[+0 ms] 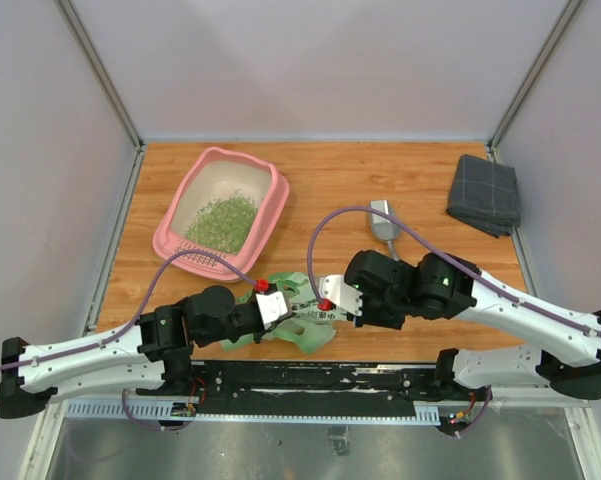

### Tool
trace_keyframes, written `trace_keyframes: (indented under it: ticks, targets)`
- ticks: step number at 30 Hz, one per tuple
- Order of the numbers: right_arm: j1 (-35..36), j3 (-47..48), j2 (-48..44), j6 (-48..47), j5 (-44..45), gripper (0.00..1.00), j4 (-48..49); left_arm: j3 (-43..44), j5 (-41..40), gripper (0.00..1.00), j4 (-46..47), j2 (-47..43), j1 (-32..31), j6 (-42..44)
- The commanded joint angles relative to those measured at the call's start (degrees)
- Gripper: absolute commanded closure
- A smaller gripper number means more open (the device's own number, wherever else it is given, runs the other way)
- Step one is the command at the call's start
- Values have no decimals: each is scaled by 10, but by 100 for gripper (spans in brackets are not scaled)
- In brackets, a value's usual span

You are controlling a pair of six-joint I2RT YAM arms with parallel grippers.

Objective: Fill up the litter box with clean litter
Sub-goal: Clamp the cat litter bag at the center of the board.

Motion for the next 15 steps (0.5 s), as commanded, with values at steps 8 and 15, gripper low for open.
trace_keyframes:
  ticks: [8, 15]
  targets:
    - [10, -36, -11, -17, 39, 99, 30, 1, -18, 100, 104, -25, -3, 14]
    - [10, -27, 21, -17, 20, 99, 40, -15, -3, 100, 131, -41, -3, 29]
